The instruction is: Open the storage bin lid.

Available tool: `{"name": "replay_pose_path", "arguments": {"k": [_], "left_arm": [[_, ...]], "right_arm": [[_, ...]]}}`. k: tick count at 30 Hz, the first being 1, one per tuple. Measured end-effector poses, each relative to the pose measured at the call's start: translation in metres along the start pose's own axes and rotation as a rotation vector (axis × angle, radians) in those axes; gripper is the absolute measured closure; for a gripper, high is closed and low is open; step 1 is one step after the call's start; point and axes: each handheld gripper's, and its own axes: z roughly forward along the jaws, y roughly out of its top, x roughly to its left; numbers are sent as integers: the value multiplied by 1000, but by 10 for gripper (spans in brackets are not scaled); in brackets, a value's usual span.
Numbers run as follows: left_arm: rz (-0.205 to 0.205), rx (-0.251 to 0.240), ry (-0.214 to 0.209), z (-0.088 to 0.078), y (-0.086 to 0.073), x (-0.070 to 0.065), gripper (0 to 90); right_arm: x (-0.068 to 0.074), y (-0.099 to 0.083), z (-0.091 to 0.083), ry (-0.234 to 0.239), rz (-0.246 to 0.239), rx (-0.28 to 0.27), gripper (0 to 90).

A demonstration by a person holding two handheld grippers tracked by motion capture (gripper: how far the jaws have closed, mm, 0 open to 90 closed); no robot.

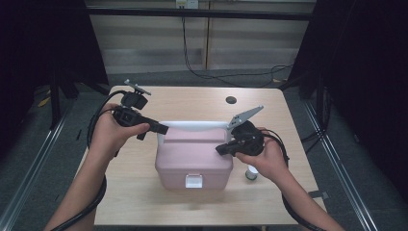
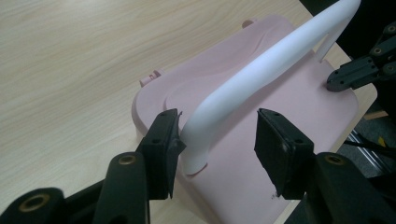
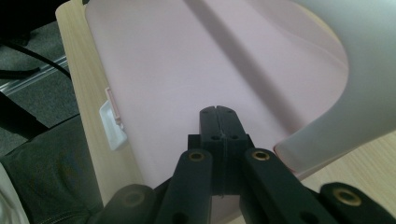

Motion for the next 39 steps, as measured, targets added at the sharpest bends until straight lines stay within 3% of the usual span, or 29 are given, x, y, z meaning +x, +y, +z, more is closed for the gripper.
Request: {"name": "replay_pose_path", "arguments": {"k": [13, 20, 25, 32, 39], "left_arm": [[26, 20, 51, 11, 2, -2, 520], [19, 19, 59, 17, 2, -1, 518], [14, 17, 82, 18, 2, -1, 568], [15, 29, 52, 13, -3, -1, 585], [1, 34, 41, 25, -5, 4, 554]], "right_arm": [[-3, -3, 0, 22, 16, -25, 900], [-3, -4, 0, 22, 20, -28, 900], [-4, -3, 0, 21, 20, -27, 900], [-5, -3, 0, 29, 29, -32, 900], [-4, -4, 0, 29, 34, -33, 900]]}}
